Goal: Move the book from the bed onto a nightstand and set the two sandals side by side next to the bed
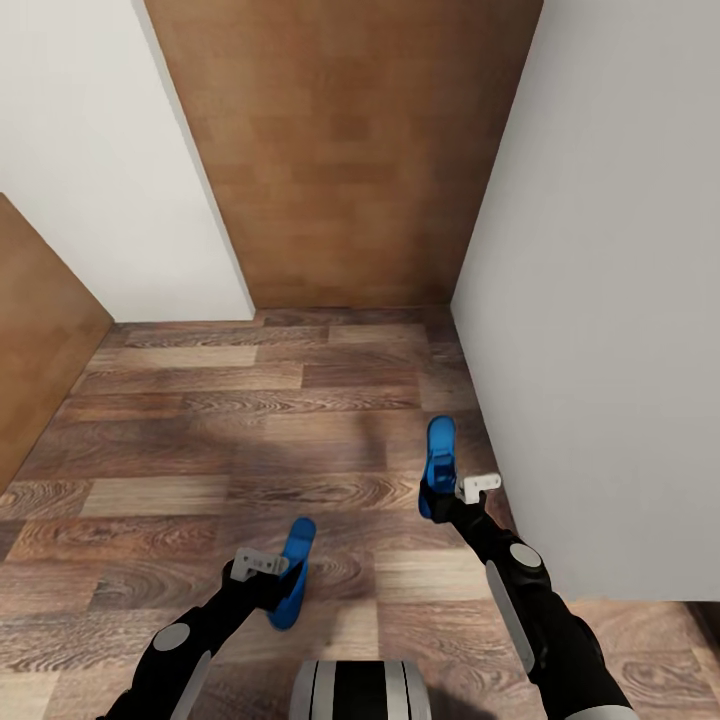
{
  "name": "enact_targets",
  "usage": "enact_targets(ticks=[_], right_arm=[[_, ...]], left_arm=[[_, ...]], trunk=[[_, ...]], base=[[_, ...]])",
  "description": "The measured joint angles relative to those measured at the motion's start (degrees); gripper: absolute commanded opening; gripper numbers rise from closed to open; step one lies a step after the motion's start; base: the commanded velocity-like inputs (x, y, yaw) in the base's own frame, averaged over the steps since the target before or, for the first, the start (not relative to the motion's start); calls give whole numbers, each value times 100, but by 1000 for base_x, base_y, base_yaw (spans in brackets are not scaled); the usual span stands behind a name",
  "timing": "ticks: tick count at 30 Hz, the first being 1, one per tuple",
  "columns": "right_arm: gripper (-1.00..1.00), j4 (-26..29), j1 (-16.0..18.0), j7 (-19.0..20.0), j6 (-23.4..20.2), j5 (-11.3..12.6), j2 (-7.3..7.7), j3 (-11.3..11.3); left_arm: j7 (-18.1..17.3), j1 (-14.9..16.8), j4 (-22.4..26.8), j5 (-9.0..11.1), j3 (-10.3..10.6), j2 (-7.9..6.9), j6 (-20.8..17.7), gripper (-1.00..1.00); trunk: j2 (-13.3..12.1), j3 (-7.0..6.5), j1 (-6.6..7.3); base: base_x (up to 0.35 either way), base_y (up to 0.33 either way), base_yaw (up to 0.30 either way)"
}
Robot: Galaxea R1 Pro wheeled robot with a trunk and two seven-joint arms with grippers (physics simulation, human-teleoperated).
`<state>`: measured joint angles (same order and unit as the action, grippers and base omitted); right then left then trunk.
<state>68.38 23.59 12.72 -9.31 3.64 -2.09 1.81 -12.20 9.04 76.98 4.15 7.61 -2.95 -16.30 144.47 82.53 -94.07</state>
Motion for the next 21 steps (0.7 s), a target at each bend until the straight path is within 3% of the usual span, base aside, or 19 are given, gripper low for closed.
enact_targets(ticks=[14,21], right_arm=[[-100,-25,2,-9,1,0,-34,9],[-100,-26,0,-9,0,0,-35,14]], left_arm=[[-8,0,6,11,9,-1,0,100],[-8,0,-12,7,17,0,1,100]], trunk=[[0,0,-1],[0,0,0]], base=[[19,-5,0],[158,-12,0]])
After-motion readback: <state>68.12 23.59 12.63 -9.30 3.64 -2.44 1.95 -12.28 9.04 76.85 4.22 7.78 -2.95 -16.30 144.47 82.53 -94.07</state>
